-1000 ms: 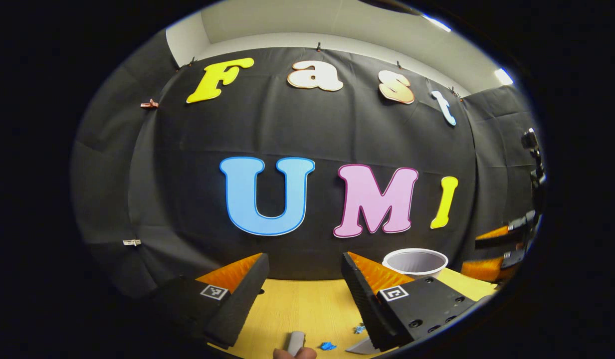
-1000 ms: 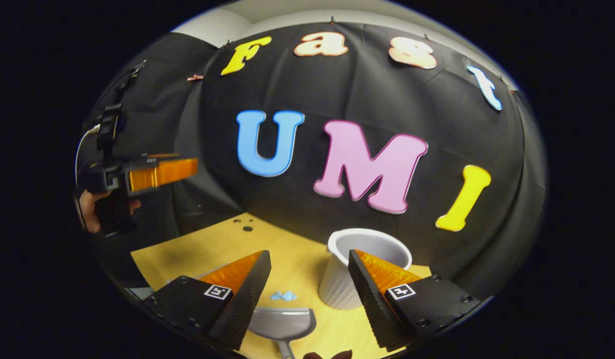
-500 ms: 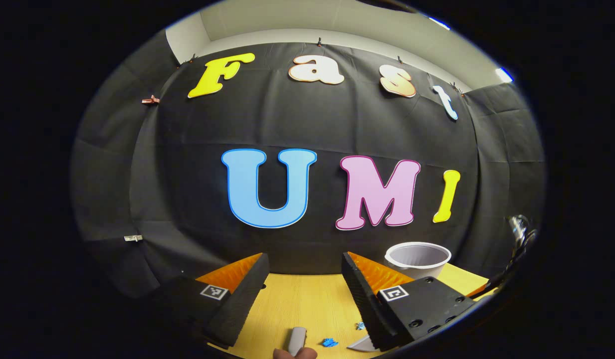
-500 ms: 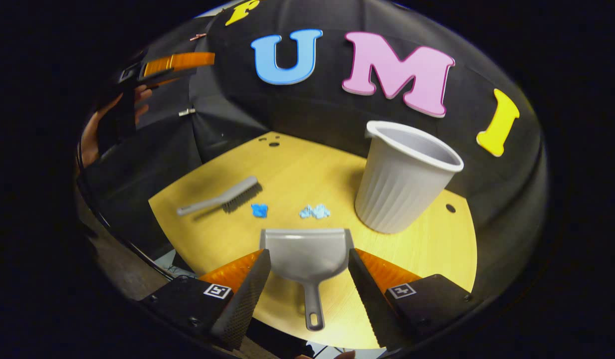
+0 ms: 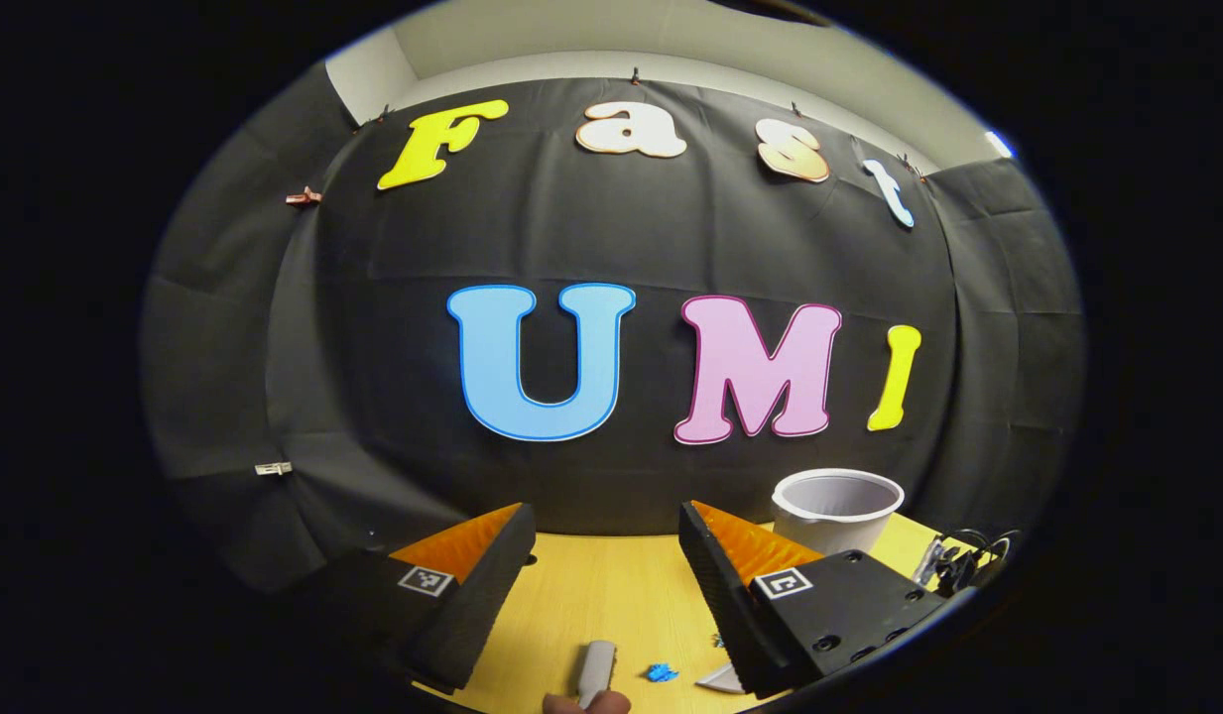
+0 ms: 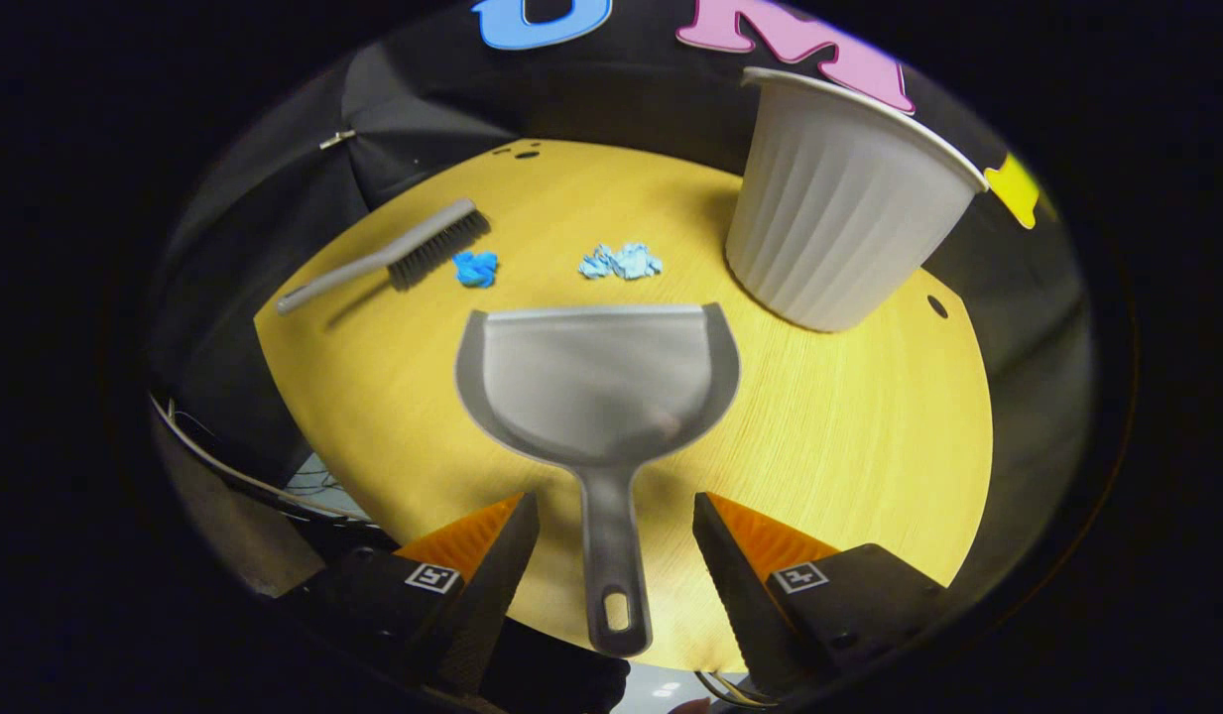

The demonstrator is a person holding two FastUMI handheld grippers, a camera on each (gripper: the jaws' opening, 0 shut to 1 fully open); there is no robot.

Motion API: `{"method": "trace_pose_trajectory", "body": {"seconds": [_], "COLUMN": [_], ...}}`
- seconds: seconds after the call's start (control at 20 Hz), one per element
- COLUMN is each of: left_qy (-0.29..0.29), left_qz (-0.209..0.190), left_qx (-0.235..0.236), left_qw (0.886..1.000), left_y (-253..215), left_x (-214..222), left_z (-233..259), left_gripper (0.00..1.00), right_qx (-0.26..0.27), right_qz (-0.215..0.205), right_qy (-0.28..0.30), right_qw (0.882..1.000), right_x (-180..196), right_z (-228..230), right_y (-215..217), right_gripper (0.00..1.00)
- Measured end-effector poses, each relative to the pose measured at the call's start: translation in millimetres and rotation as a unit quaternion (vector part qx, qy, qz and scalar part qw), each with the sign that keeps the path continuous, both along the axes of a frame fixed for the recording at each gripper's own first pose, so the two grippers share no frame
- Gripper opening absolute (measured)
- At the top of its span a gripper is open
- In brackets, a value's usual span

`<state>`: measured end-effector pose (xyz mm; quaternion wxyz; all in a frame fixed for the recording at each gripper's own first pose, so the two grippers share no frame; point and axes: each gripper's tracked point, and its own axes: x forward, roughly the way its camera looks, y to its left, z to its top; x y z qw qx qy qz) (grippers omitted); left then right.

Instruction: Pick up the small broom and dustpan from the desktop, sweep the trash into the dustpan with the broom, and then empty the trash into the garbage bin.

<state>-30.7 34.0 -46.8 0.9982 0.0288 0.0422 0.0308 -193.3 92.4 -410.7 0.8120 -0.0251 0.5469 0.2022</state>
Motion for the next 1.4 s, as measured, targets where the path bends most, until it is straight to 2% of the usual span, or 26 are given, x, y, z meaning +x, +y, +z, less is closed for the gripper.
{"method": "trace_pose_trajectory", "body": {"seconds": [0.35, 0.75, 0.9, 0.95, 1.0, 1.05, 1.2, 1.3, 1.35, 1.4], "left_qy": [0.007, 0.019, 0.027, 0.029, 0.032, 0.034, 0.052, 0.066, 0.077, 0.09], "left_qz": [0.026, 0.052, 0.061, 0.063, 0.063, 0.065, 0.066, 0.069, 0.067, 0.064], "left_qx": [0.002, 0.004, 0.004, 0.003, 0.004, 0.006, 0.011, 0.011, 0.009, 0.007], "left_qw": [1.0, 0.998, 0.998, 0.998, 0.997, 0.997, 0.996, 0.995, 0.995, 0.994], "left_y": [17.7, 38.5, 42.3, 43.0, 43.4, 44.1, 47.9, 52.5, 53.0, 53.3], "left_x": [-10.5, -17.6, -18.7, -19.5, -20.3, -21.5, -25.6, -27.6, -28.5, -29.4], "left_z": [-5.9, -15.3, -21.2, -25.1, -27.6, -31.5, -48.5, -61.4, -70.4, -78.8], "left_gripper": [0.94, 0.95, 0.95, 0.95, 0.95, 0.94, 0.95, 0.95, 0.94, 0.94], "right_qx": [-0.013, -0.003, -0.005, -0.006, -0.004, -0.003, 0.002, 0.004, 0.007, 0.01], "right_qz": [0.023, 0.003, 0.002, -0.004, -0.01, -0.009, -0.006, 0.003, 0.003, 0.005], "right_qy": [0.05, 0.081, 0.089, 0.09, 0.089, 0.086, 0.078, 0.073, 0.075, 0.068], "right_qw": [0.998, 0.997, 0.996, 0.996, 0.996, 0.996, 0.997, 0.997, 0.997, 0.998], "right_x": [-0.8, 9.7, 8.5, 7.9, 8.9, 10.0, 7.5, 8.6, 6.9, 9.2], "right_z": [-36.5, -49.9, -52.2, -49.1, -49.6, -49.1, -50.4, -49.8, -47.2, -43.7], "right_y": [19.8, 25.9, 23.8, 22.3, 22.9, 22.5, 25.3, 25.4, 25.4, 25.5], "right_gripper": [0.97, 0.88, 0.72, 0.64, 0.47, 0.41, 0.42, 0.33, 0.38, 0.37]}}
